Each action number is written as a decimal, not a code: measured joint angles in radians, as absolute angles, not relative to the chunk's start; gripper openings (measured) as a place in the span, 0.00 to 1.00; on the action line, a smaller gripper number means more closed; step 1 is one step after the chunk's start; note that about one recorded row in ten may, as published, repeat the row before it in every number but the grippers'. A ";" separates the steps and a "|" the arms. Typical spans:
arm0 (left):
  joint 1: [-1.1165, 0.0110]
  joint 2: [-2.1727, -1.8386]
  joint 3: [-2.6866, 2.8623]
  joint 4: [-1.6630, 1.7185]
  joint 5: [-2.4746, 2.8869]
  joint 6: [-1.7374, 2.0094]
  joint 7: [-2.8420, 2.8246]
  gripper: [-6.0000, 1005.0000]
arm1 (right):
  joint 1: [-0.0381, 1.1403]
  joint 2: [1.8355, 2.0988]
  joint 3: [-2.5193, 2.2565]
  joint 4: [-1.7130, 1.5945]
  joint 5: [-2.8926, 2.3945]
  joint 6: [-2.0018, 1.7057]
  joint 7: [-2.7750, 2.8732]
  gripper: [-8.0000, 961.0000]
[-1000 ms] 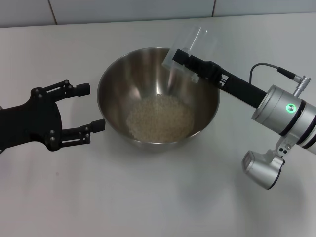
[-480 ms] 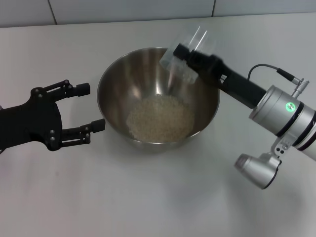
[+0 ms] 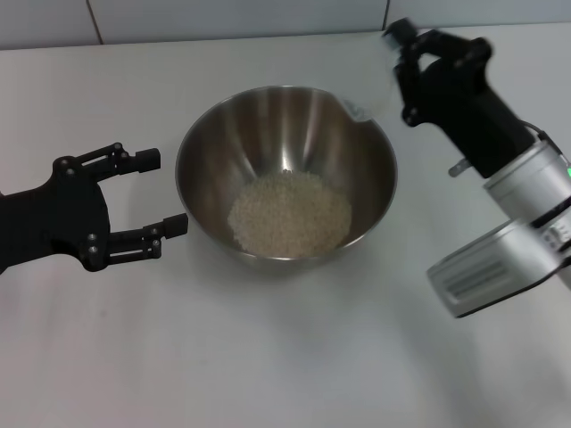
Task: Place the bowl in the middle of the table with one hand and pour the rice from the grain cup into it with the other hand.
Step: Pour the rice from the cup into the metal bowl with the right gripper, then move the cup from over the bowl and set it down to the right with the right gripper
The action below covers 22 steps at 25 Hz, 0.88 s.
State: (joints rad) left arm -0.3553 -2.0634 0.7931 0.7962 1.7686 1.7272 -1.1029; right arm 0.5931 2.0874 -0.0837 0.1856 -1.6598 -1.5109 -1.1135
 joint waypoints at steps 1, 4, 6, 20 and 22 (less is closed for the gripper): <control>-0.355 -2.063 0.793 0.797 1.769 1.727 -1.103 0.83 | 0.586 2.087 -0.065 0.188 -1.660 -1.518 -1.059 0.07; -0.356 -2.063 0.793 0.797 1.769 1.727 -1.103 0.83 | 0.568 2.088 0.015 0.189 -1.659 -1.532 -0.896 0.07; -0.356 -2.063 0.793 0.797 1.769 1.728 -1.103 0.83 | 0.558 2.086 0.067 0.189 -1.659 -1.532 -0.788 0.07; -0.355 -2.063 0.793 0.796 1.769 1.731 -1.106 0.83 | 0.520 2.082 0.206 0.102 -1.668 -1.304 -0.080 0.07; -0.356 -2.063 0.793 0.794 1.769 1.730 -1.105 0.83 | 0.511 2.081 0.186 0.097 -1.670 -1.285 -0.040 0.07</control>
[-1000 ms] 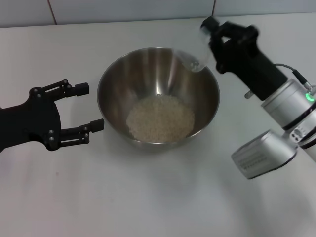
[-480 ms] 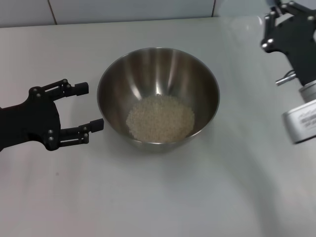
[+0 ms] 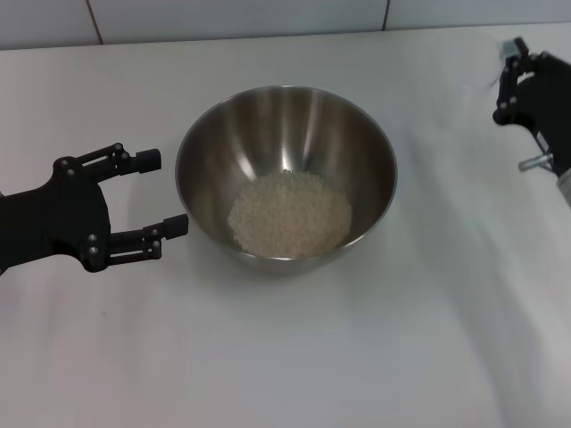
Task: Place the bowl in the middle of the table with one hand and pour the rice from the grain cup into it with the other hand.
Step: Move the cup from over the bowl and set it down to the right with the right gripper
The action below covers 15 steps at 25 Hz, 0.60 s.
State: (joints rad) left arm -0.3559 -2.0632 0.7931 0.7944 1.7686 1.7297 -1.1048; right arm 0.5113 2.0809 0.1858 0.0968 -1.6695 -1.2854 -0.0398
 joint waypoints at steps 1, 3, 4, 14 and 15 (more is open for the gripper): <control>-0.356 -2.063 0.793 0.794 1.769 1.729 -1.104 0.83 | 0.506 2.080 0.170 0.095 -1.670 -1.281 -0.024 0.08; -0.356 -2.063 0.793 0.794 1.769 1.729 -1.104 0.83 | 0.495 2.079 0.132 0.083 -1.670 -1.275 0.019 0.08; -0.356 -2.063 0.793 0.794 1.769 1.729 -1.104 0.83 | 0.490 2.078 0.116 0.073 -1.670 -1.274 0.043 0.08; -0.357 -2.063 0.793 0.796 1.769 1.727 -1.103 0.83 | 0.481 2.079 0.095 0.025 -1.671 -1.177 0.122 0.08; -0.357 -2.063 0.793 0.797 1.769 1.727 -1.103 0.83 | 0.483 2.079 0.094 0.026 -1.671 -1.169 0.121 0.08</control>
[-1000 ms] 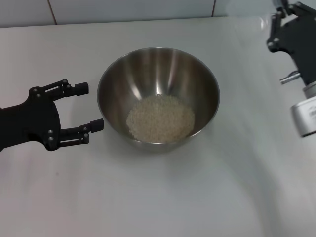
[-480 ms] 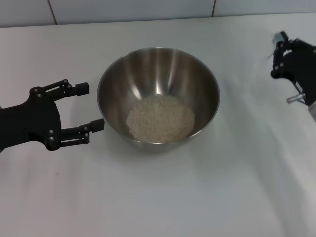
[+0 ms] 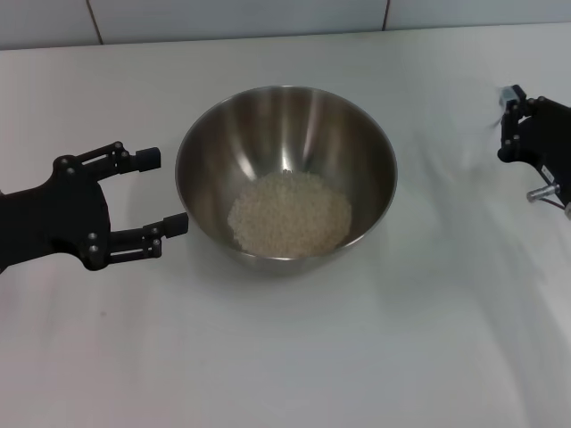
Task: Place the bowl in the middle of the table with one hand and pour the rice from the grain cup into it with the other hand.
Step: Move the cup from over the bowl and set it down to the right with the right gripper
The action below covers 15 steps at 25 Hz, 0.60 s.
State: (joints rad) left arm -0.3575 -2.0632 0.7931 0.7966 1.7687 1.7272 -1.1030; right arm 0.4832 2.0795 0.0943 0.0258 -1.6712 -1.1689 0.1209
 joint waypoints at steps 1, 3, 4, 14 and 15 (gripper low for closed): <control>-0.358 -2.063 0.793 0.797 1.769 1.727 -1.103 0.83 | 0.485 2.080 0.094 0.027 -1.671 -1.162 0.119 0.08; -0.361 -2.063 0.795 0.796 1.769 1.727 -1.103 0.83 | 0.487 2.082 0.094 0.031 -1.671 -1.153 0.116 0.08; -0.362 -2.063 0.795 0.796 1.769 1.727 -1.103 0.83 | 0.489 2.083 0.094 0.031 -1.671 -1.149 0.115 0.08; -0.371 -2.065 0.798 0.794 1.769 1.727 -1.103 0.83 | 0.506 2.083 0.094 0.034 -1.671 -1.078 0.113 0.09; -0.372 -2.065 0.798 0.794 1.769 1.727 -1.103 0.83 | 0.509 2.083 0.094 0.034 -1.671 -1.069 0.113 0.09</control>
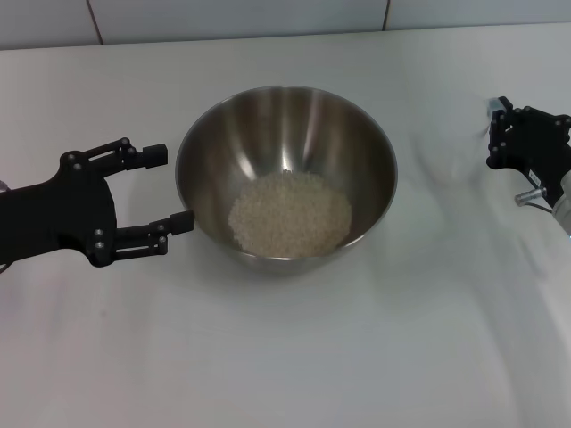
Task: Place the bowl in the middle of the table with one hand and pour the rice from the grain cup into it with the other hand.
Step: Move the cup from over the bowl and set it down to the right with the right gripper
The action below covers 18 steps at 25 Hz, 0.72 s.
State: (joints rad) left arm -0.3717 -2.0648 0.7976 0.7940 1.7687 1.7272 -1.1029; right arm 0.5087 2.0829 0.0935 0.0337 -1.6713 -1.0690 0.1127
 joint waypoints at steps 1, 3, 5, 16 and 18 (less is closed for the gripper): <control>-0.373 -2.065 0.797 0.794 1.769 1.727 -1.103 0.83 | 0.512 2.083 0.094 0.033 -1.671 -1.057 0.113 0.09; -0.376 -2.064 0.796 0.794 1.769 1.727 -1.103 0.83 | 0.520 2.083 0.094 0.030 -1.671 -1.035 0.113 0.09; -0.377 -2.064 0.796 0.794 1.770 1.727 -1.103 0.83 | 0.526 2.082 0.094 0.030 -1.671 -1.018 0.112 0.09; -0.381 -2.063 0.796 0.794 1.776 1.723 -1.103 0.83 | 0.527 2.082 0.091 0.035 -1.671 -1.015 0.077 0.09; -0.381 -2.063 0.796 0.795 1.776 1.723 -1.103 0.83 | 0.524 2.082 0.078 0.033 -1.671 -1.020 0.074 0.09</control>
